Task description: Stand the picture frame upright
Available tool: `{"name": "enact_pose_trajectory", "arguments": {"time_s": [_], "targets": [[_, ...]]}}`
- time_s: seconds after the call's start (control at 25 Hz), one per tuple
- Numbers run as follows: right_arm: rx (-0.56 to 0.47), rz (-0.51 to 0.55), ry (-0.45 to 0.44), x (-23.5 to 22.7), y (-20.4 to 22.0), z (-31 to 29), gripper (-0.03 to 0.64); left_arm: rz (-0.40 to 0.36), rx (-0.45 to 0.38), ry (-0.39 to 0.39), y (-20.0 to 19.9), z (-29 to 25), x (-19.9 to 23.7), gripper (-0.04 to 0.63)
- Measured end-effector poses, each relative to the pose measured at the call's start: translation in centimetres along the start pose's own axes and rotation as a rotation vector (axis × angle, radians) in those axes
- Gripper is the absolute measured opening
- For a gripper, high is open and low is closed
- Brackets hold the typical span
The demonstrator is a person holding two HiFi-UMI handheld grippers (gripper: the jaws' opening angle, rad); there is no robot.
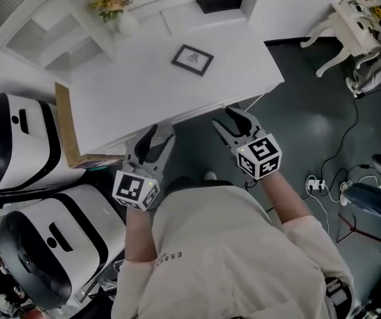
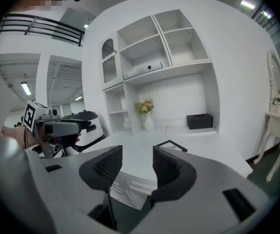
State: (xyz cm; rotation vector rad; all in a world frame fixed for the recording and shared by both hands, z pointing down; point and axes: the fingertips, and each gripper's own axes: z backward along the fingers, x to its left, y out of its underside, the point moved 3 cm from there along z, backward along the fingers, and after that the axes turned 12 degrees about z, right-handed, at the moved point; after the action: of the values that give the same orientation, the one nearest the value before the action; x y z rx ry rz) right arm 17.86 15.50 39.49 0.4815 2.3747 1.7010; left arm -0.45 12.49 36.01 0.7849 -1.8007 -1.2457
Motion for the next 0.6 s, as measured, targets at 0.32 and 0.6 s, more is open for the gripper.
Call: {"name": "enact_pose_trajectory", "arguments": {"time_s": [0.32,0.6], "targets": [[0.092,-0.031,0.039,-4.8,1.1,-5.9,0.202,-0.054,0.082,0.037,-0.3,-5.8,4.5,0.176],[0.185,-0.066,0.110,-9.5,1.3,-12.1,0.202,-0.025,0.058,0.090,-2.2,-11.8,10.7,0.176]]}}
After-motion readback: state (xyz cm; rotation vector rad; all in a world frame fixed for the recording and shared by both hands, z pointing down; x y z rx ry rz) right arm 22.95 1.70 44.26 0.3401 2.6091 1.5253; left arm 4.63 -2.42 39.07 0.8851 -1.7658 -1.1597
